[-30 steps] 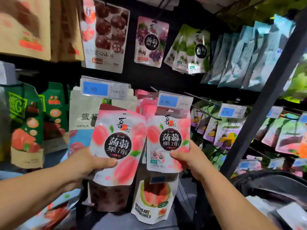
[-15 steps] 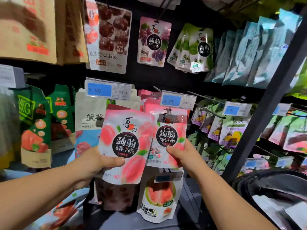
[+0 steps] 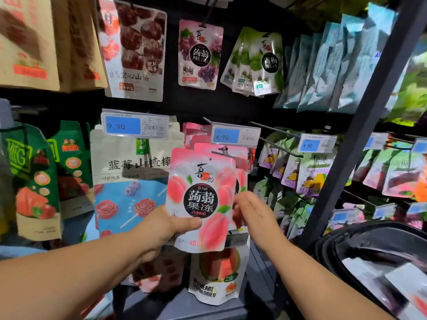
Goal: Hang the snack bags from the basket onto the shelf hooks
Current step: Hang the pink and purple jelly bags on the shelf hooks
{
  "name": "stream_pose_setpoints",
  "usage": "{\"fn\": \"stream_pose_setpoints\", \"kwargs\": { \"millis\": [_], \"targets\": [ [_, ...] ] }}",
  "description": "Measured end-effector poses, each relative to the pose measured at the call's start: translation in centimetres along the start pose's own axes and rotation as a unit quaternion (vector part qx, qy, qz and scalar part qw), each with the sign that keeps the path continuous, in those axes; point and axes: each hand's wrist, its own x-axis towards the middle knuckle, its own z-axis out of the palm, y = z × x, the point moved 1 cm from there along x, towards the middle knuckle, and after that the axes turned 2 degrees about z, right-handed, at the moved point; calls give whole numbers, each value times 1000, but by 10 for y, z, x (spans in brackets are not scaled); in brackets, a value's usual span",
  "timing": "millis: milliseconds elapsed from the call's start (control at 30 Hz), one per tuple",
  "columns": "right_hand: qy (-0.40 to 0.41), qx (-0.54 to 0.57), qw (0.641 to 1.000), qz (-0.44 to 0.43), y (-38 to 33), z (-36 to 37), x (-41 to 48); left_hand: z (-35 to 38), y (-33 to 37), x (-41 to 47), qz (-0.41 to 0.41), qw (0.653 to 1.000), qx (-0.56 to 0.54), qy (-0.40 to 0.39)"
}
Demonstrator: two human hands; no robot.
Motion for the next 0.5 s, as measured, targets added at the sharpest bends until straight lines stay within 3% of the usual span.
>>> {"fn": "stream_pose_setpoints", "kwargs": {
  "millis": [67, 167, 500],
  "targets": [
    [-82, 30, 996, 34, 5, 3, -3, 5, -1, 3, 9, 1000, -10, 0],
    [-113, 85, 987, 82, 16, 8, -4, 17, 1, 3, 34, 999, -18, -19],
    [32, 156, 981, 115, 25, 2, 1, 56, 7, 13, 71, 997, 19, -19]
  ]
}}
